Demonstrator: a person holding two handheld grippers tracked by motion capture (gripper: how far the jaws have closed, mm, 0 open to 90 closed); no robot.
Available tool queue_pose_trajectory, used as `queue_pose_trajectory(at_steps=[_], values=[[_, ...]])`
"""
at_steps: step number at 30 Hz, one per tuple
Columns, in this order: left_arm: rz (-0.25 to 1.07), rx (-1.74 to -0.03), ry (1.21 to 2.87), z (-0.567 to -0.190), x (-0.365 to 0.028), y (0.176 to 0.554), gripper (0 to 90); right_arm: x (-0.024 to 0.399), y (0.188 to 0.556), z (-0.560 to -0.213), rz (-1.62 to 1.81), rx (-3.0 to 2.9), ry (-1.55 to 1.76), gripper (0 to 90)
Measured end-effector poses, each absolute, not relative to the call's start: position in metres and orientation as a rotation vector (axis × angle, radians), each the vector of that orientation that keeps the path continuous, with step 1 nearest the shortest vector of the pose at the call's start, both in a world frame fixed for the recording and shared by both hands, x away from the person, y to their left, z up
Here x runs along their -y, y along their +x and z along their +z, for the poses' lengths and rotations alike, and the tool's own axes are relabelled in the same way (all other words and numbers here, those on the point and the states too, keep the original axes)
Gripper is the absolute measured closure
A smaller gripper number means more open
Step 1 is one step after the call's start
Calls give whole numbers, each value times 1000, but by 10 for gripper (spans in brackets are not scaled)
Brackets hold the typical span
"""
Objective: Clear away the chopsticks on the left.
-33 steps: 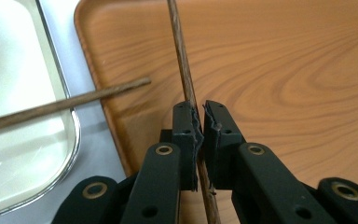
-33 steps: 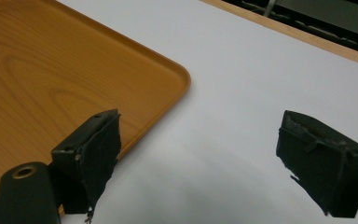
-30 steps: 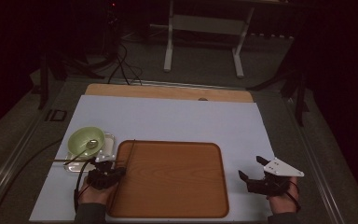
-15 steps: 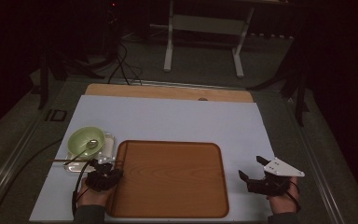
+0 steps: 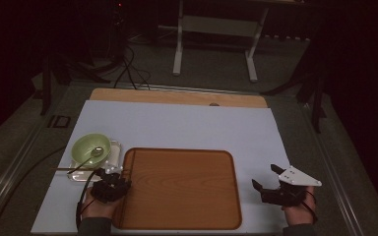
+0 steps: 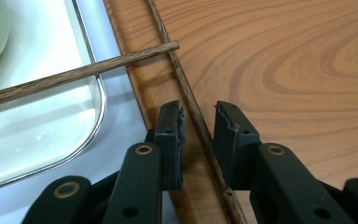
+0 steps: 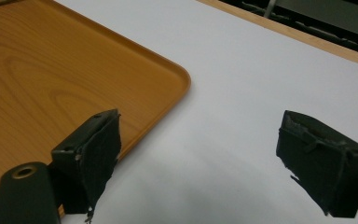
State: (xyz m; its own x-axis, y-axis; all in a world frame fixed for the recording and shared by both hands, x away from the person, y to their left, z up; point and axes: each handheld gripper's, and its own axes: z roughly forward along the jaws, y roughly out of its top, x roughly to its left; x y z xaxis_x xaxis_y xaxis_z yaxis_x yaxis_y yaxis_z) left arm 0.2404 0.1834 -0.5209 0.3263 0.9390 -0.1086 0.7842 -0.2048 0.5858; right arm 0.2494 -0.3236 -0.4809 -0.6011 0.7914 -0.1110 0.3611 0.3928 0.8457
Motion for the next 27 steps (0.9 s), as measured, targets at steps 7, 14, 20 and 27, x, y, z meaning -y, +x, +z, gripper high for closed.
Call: queue_pose_trajectory(at_steps=[7, 14, 20, 27], values=[[366, -1506, 2033, -518, -184, 239, 666, 324, 249, -481, 1124, -2149, 983, 137], [362, -1503, 2001, -511, -189, 236, 608, 323, 249, -481, 1122, -2149, 984, 137], [343, -1466, 1987, -504, -192, 234, 607, 323, 250, -481, 1122, -2150, 983, 137], [358, -1430, 1985, -495, -200, 232, 594, 323, 250, -481, 1120, -2155, 979, 137]])
